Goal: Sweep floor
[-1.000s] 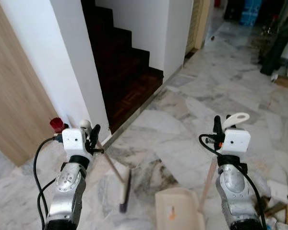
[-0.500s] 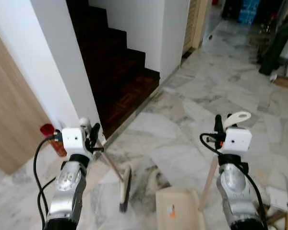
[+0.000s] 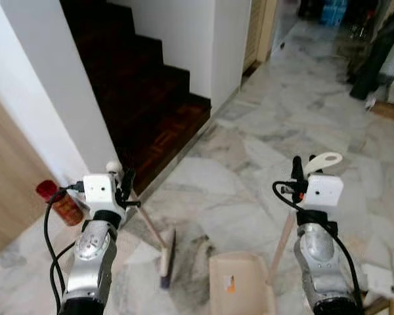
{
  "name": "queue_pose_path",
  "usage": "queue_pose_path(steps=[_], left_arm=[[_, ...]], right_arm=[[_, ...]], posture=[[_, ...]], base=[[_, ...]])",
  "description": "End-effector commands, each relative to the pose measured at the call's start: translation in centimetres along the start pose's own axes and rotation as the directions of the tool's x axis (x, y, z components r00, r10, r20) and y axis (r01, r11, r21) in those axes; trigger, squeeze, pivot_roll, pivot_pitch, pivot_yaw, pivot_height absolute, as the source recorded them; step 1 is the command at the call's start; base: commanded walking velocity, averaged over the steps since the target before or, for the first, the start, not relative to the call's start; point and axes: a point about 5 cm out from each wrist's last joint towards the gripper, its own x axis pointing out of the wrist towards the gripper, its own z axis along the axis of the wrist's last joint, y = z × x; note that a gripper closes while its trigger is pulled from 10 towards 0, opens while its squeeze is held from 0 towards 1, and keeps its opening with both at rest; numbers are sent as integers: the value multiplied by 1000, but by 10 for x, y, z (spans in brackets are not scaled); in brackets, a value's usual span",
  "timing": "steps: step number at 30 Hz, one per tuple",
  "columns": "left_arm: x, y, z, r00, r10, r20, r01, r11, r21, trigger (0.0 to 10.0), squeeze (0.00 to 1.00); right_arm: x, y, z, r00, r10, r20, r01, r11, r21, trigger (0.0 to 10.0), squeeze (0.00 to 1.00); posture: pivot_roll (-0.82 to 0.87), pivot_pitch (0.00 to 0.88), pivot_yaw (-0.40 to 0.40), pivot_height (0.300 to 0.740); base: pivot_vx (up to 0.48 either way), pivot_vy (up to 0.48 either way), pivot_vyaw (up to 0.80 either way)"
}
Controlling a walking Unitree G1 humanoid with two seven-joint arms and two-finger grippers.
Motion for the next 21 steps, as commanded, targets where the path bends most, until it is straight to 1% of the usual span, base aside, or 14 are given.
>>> queue_pose_path(steps=[1, 10, 13, 21], left_arm=[[3, 5, 11, 999, 7, 44, -8, 1000, 25, 10000, 0], [3, 4, 11, 999, 4, 45, -5, 1000, 24, 10000, 0], [3, 2, 11, 999, -11, 42, 10, 1000, 24, 10000, 0], [2, 2, 11, 999, -5, 43, 4, 1000, 22, 10000, 0]], right_arm=[[6, 7, 14, 998, 11, 68, -13, 1000, 28, 10000, 0], [6, 8, 14, 998, 13, 67, -15, 1000, 28, 10000, 0], [6, 8, 14, 998, 15, 68, -16, 1000, 25, 10000, 0], [6, 6, 13, 998, 8, 66, -10, 999, 30, 10000, 0]], posture=[[-45, 39, 20, 740], [-46, 37, 22, 740], [-46, 32, 23, 740], [-45, 17, 24, 740]], base=[[330, 0, 0], [329, 0, 0], [330, 0, 0], [328, 0, 0]])
